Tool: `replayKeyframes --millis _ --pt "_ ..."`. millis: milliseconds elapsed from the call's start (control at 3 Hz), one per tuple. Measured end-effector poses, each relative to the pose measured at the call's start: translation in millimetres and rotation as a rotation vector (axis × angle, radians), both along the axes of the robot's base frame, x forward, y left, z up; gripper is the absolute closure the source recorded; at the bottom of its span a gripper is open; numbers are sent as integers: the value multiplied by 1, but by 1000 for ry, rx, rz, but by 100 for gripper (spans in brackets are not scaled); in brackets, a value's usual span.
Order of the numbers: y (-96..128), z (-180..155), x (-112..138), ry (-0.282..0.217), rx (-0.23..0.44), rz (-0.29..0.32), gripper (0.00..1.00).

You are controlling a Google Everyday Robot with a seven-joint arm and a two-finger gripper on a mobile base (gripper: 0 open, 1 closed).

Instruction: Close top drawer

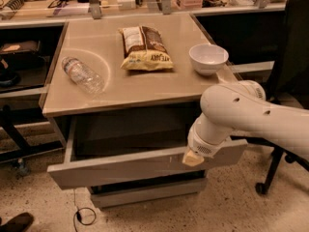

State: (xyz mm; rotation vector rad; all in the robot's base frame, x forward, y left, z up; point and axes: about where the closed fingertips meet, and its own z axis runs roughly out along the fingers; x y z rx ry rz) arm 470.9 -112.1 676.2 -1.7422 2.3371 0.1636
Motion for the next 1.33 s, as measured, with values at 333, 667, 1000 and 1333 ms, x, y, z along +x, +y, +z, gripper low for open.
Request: replayKeyframes --millis 333,667,1000,1333 --pt "0 0 -1 0 0 0 100" --pt "17 5 28 -43 -5 27 100" --pt "17 5 28 -43 -5 27 100" --pt "13 -5 30 -34 -12 -8 100"
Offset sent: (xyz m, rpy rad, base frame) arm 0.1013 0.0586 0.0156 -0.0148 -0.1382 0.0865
